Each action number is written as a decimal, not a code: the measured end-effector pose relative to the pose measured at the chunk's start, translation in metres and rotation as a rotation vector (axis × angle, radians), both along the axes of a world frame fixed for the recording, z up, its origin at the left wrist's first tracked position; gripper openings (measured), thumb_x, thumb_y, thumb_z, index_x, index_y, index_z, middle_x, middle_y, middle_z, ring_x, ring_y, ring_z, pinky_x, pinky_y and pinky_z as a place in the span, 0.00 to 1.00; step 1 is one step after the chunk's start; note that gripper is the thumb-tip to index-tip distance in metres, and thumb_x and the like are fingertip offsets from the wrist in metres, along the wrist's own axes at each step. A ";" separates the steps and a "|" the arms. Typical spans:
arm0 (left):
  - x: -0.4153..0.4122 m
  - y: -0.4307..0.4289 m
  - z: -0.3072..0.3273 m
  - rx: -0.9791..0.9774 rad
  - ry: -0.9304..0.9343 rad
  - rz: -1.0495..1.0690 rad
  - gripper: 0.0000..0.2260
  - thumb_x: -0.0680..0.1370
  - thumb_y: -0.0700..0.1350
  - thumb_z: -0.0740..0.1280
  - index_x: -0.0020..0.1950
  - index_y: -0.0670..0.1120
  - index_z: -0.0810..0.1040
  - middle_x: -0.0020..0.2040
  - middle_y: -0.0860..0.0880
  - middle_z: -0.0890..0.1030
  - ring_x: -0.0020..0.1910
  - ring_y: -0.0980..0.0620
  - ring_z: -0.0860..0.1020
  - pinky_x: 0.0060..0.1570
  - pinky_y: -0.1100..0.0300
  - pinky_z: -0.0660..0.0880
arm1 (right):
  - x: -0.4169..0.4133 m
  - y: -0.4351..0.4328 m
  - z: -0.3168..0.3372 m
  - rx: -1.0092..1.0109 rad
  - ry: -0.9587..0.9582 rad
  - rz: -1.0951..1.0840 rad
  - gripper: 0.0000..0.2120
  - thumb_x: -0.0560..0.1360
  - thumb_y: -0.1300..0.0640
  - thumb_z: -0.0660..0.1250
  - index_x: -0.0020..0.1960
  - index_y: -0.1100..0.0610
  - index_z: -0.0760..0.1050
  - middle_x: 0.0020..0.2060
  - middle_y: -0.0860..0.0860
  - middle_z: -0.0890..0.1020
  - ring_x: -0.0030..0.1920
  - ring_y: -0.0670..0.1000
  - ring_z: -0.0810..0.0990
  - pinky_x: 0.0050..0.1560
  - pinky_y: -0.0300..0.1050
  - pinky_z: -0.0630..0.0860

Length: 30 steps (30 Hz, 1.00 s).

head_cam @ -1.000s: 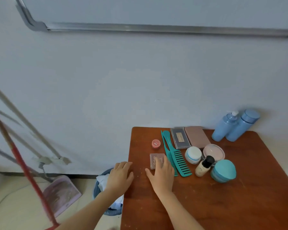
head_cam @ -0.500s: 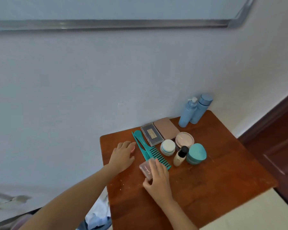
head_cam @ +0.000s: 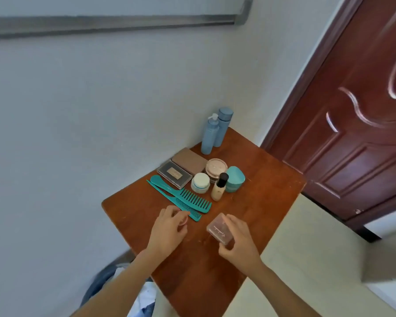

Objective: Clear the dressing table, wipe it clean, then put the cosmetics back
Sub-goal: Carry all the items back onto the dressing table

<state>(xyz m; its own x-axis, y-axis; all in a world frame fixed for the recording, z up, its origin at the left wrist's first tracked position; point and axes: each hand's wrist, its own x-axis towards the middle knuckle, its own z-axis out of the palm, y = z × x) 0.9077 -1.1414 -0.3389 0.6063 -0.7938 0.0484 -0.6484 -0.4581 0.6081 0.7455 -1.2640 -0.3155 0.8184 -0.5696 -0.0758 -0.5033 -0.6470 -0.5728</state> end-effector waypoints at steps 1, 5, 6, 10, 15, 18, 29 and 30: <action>-0.010 -0.004 0.003 -0.017 0.019 -0.052 0.18 0.76 0.45 0.65 0.65 0.52 0.72 0.61 0.52 0.71 0.59 0.56 0.68 0.58 0.67 0.68 | -0.009 0.002 0.003 0.006 -0.001 -0.043 0.34 0.71 0.57 0.68 0.72 0.49 0.54 0.70 0.46 0.60 0.71 0.45 0.54 0.67 0.31 0.52; -0.058 -0.021 0.014 -0.020 0.144 -0.240 0.18 0.76 0.43 0.65 0.66 0.51 0.71 0.60 0.52 0.68 0.58 0.57 0.70 0.58 0.69 0.67 | -0.052 0.010 0.018 0.018 -0.003 -0.172 0.35 0.69 0.60 0.69 0.71 0.50 0.58 0.67 0.47 0.62 0.66 0.43 0.58 0.64 0.30 0.57; -0.072 -0.026 0.016 -0.009 0.158 -0.295 0.18 0.76 0.43 0.65 0.65 0.51 0.71 0.60 0.52 0.67 0.57 0.57 0.71 0.59 0.68 0.68 | -0.065 0.012 0.022 0.011 -0.009 -0.183 0.35 0.68 0.61 0.70 0.71 0.51 0.58 0.67 0.48 0.62 0.64 0.42 0.58 0.62 0.29 0.58; -0.127 -0.041 0.026 -0.016 0.144 -0.504 0.14 0.76 0.42 0.64 0.62 0.48 0.73 0.54 0.52 0.67 0.51 0.56 0.72 0.53 0.69 0.70 | -0.120 0.018 0.038 0.021 -0.001 -0.214 0.34 0.68 0.61 0.68 0.70 0.50 0.59 0.66 0.48 0.60 0.64 0.40 0.57 0.58 0.20 0.55; -0.208 -0.054 0.037 -0.087 0.124 -0.633 0.11 0.75 0.39 0.65 0.56 0.45 0.77 0.49 0.51 0.69 0.46 0.53 0.73 0.46 0.69 0.67 | -0.206 0.024 0.054 -0.010 -0.007 -0.287 0.33 0.70 0.63 0.65 0.71 0.53 0.57 0.65 0.47 0.58 0.69 0.45 0.55 0.60 0.20 0.52; -0.271 -0.060 0.039 -0.119 0.124 -0.690 0.11 0.74 0.38 0.66 0.55 0.46 0.78 0.47 0.52 0.69 0.44 0.54 0.74 0.46 0.70 0.69 | -0.273 0.029 0.059 -0.065 0.041 -0.343 0.34 0.71 0.61 0.65 0.73 0.54 0.52 0.70 0.51 0.56 0.70 0.47 0.54 0.62 0.24 0.50; -0.507 -0.070 0.045 -0.097 0.137 -1.035 0.11 0.74 0.38 0.66 0.55 0.47 0.78 0.45 0.63 0.63 0.41 0.64 0.71 0.45 0.76 0.66 | -0.522 0.066 0.062 -0.059 0.133 -0.649 0.41 0.69 0.59 0.68 0.74 0.59 0.47 0.70 0.52 0.58 0.69 0.50 0.59 0.64 0.30 0.55; -0.521 -0.074 0.045 -0.087 0.124 -1.059 0.13 0.74 0.38 0.66 0.57 0.48 0.78 0.46 0.63 0.63 0.41 0.64 0.71 0.45 0.78 0.65 | -0.539 0.069 0.063 -0.047 0.128 -0.694 0.42 0.69 0.59 0.69 0.74 0.58 0.47 0.70 0.51 0.58 0.69 0.50 0.59 0.65 0.31 0.57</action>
